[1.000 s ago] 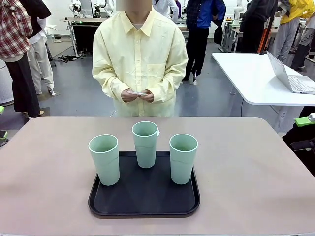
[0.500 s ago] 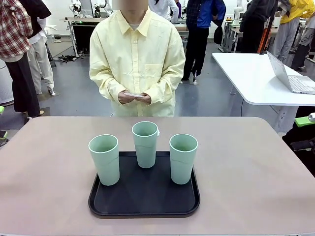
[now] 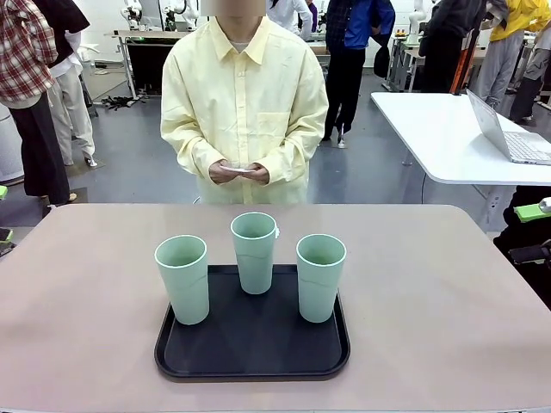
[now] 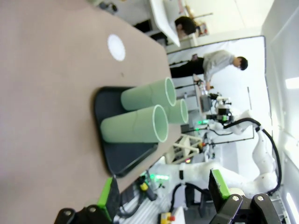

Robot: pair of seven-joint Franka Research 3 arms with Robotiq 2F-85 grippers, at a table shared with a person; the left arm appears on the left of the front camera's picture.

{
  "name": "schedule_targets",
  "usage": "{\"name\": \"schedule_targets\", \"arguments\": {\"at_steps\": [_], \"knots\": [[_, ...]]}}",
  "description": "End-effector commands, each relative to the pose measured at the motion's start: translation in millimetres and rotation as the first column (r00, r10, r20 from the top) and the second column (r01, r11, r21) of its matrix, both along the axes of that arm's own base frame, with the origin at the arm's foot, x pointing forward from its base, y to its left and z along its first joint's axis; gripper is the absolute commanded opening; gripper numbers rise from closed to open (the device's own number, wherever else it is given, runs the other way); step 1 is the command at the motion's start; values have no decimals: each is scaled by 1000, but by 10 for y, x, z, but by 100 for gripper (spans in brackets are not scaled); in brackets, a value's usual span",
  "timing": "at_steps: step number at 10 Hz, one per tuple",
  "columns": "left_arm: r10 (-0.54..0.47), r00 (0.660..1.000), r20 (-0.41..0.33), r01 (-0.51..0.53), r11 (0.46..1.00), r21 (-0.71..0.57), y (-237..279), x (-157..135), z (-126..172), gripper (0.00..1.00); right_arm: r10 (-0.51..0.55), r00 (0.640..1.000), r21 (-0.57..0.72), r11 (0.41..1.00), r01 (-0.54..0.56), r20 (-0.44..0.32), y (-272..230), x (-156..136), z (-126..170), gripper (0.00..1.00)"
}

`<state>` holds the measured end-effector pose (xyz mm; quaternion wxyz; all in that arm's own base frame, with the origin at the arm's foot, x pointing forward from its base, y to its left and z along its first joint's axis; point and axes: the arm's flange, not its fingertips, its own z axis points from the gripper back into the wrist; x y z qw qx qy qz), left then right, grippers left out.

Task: Place coasters on the table and set cups on them.
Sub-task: Pick up one Reusable plastic cup and place it on a coaster set by the human.

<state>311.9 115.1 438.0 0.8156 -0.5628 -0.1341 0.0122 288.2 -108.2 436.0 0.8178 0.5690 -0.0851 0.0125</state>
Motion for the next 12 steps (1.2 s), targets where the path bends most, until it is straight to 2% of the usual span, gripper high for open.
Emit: {"name": "schedule_targets", "arguments": {"at_steps": [1,2,3,4,5,6,7,8,9,10,12], "knots": [[0,1000,10,1,1000,-13,20,10,11,100,0,1000,0,1000,0,0,0,0,0,100],[0,1000,10,1,1000,-13,20,10,11,100,87,986,-35,996,-83,140,46,67,102,100],[0,1000,10,1,1000,-13,20,10,11,100,213,913,-172,972,-161,347,209,232,303,100],[0,1000,10,1,1000,-13,20,10,11,100,339,792,-262,937,-233,508,402,418,465,100],[0,1000,10,1,1000,-13,20,10,11,100,419,705,-345,903,-256,572,614,626,554,100],[0,1000,10,1,1000,-13,20,10,11,100,515,622,-430,852,-297,590,784,759,567,100],[0,1000,10,1,1000,-13,20,10,11,100,600,523,-493,798,-346,605,945,817,551,100],[0,1000,10,1,1000,-13,20,10,11,100,641,435,-556,766,-322,632,1065,868,535,100],[0,1000,10,1,1000,-13,20,10,11,100,677,386,-612,734,-295,627,1217,880,503,100],[0,1000,10,1,1000,-13,20,10,11,100,711,353,-675,697,-243,608,1325,897,467,100],[0,1000,10,1,1000,-13,20,10,11,100,744,308,-728,659,-188,593,1459,910,396,100]]}}
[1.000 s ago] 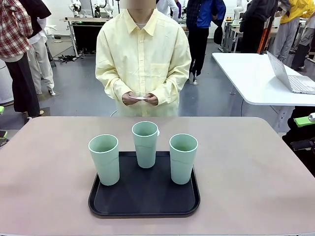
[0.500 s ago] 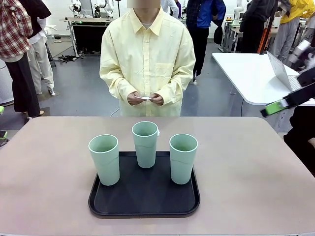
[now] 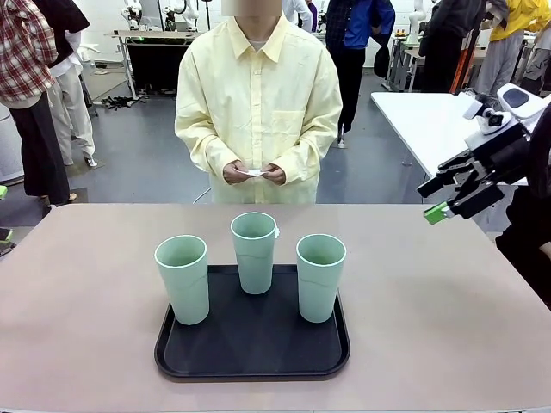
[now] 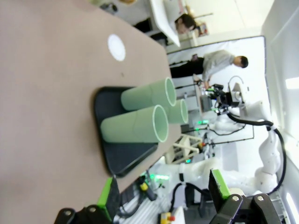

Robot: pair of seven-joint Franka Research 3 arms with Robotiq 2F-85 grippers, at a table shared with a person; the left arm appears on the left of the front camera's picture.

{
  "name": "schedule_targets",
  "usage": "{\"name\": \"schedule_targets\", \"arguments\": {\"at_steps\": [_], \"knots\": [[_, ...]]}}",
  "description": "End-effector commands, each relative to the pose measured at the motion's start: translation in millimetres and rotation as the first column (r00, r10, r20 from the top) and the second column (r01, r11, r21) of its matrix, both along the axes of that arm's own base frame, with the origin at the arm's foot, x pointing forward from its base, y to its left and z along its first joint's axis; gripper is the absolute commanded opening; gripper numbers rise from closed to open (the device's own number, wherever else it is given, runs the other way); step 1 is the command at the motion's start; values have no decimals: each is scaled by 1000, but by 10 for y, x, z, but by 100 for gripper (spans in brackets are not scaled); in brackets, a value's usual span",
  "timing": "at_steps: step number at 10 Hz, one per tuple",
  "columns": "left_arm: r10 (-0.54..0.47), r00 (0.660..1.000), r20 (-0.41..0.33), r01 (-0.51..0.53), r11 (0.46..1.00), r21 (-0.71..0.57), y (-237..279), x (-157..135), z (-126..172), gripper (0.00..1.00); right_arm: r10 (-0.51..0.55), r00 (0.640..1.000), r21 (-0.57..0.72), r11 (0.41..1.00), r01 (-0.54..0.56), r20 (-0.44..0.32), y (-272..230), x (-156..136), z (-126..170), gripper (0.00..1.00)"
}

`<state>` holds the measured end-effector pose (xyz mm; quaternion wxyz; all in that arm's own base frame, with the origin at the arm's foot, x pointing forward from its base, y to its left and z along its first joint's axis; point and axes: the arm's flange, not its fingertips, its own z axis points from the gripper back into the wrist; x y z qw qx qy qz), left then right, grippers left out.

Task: Place coasters on the table and set cups on them.
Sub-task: Pick up one Reusable plastic cup and place it on a coaster set by the human.

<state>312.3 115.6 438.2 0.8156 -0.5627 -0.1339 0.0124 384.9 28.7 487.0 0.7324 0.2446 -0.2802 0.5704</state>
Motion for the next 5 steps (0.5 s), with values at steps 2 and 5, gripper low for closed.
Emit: {"name": "schedule_targets", "arguments": {"at_steps": [2,5], "knots": [[-1,1000,10,1,1000,-13,15,6,9,100,0,1000,0,1000,0,0,0,0,0,100],[-1,1000,10,1,1000,-13,15,6,9,100,-4,1000,-4,1000,4,4,24,-12,-62,100]]}}
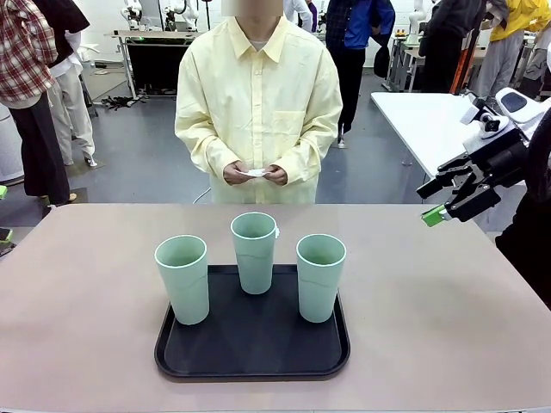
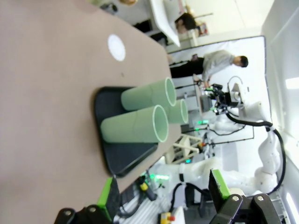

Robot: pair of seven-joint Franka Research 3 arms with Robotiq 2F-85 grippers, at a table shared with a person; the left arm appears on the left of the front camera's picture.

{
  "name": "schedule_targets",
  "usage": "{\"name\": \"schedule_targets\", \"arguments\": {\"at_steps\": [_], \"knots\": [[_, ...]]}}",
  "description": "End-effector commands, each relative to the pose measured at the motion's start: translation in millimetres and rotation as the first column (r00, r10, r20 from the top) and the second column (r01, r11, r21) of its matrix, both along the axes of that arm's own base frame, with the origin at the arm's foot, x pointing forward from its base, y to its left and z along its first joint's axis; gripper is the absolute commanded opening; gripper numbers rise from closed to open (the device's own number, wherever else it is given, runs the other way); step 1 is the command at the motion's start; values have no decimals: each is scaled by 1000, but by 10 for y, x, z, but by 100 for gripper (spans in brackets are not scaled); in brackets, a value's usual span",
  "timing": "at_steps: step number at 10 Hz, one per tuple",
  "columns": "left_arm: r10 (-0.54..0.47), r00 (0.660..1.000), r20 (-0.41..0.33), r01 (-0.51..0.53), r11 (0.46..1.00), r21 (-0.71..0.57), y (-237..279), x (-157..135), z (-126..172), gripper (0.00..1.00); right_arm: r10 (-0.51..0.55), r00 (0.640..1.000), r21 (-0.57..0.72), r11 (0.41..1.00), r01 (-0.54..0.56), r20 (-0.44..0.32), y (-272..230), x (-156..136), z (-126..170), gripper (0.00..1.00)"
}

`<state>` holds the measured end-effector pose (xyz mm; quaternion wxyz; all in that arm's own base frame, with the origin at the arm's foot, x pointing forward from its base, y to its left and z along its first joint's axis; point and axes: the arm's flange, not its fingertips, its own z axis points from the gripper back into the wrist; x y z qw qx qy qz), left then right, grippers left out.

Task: Place coasters on the table and set cups on them.
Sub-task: Pick up one Reusable plastic cup and place it on a coaster set by the human.

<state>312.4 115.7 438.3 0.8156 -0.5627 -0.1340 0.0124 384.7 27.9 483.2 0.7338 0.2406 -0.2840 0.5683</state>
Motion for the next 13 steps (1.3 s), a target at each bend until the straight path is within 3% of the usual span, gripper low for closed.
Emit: {"name": "schedule_targets", "arguments": {"at_steps": [1,3,4,5,6,9,13], "knots": [[-1,1000,10,1,1000,-13,14,5,8,100,212,976,-69,976,-209,44,-29,-110,-99,100],[-1,1000,10,1,1000,-13,14,5,8,100,396,888,46,908,-417,235,-45,-148,-347,100],[-1,1000,10,1,1000,-13,14,5,8,100,424,860,105,878,-467,284,-61,-127,-601,100],[-1,1000,10,1,1000,-13,14,5,8,100,407,858,175,863,-474,314,-108,-101,-757,100],[-1,1000,10,1,1000,-13,14,5,8,100,362,875,237,864,-445,322,-148,-57,-915,100],[-1,1000,10,1,1000,-13,14,5,8,100,219,945,353,888,-296,242,-145,18,-1289,100],[-1,1000,10,1,1000,-13,14,5,8,100,196,974,405,885,-227,117,67,9,-1583,100]]}}
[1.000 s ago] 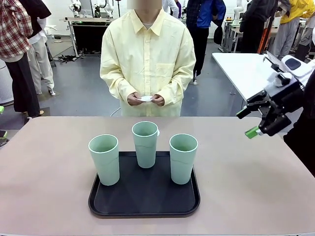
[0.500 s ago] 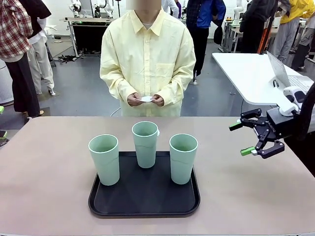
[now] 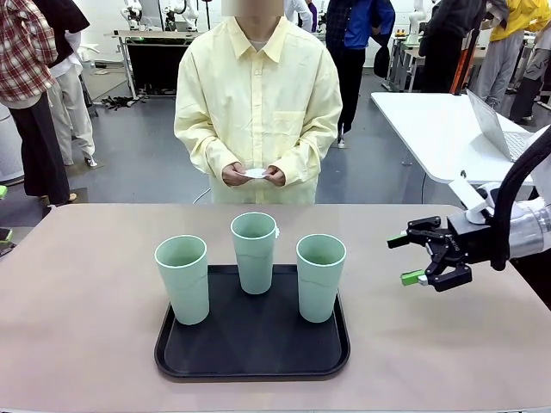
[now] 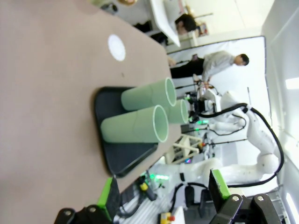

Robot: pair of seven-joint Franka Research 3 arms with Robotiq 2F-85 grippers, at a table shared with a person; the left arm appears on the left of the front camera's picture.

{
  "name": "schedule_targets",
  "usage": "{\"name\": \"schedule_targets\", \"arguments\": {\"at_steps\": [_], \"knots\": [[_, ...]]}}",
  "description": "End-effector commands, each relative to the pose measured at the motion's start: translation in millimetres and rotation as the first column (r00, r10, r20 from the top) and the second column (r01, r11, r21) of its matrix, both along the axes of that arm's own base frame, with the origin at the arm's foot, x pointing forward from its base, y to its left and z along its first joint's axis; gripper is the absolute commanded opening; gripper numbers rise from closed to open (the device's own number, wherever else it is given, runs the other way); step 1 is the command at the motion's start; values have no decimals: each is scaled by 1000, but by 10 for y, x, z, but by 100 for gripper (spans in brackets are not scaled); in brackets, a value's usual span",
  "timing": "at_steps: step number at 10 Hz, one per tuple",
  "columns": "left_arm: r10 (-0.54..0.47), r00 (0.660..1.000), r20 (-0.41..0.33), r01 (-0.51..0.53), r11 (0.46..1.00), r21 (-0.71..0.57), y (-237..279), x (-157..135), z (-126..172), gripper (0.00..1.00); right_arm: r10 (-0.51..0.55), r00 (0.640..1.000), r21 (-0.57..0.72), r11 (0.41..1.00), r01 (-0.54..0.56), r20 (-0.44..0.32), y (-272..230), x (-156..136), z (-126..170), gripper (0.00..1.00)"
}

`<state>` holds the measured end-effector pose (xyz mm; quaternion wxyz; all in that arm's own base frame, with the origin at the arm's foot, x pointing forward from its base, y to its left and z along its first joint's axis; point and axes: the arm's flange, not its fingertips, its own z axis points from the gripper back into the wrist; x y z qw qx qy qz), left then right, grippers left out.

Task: Place coasters on the table and set cups on them.
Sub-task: Pick up one Reusable plastic cup and place it on a coaster set by the human.

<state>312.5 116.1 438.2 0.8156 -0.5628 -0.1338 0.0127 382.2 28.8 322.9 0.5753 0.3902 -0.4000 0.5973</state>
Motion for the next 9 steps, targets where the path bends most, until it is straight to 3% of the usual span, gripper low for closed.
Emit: {"name": "schedule_targets", "arguments": {"at_steps": [1,2,5,9], "knots": [[-1,1000,11,1,1000,-13,10,4,8,100,-45,998,-5,999,45,-53,53,13,39,100],[-1,1000,11,1,1000,-13,10,4,8,100,0,1000,0,1000,0,0,0,0,0,100],[-1,1000,11,1,1000,-13,10,4,8,100,0,1000,0,1000,0,0,0,0,0,100],[-1,1000,11,1,1000,-13,10,4,8,100,-3,998,73,997,8,-66,235,67,-204,100]]}}
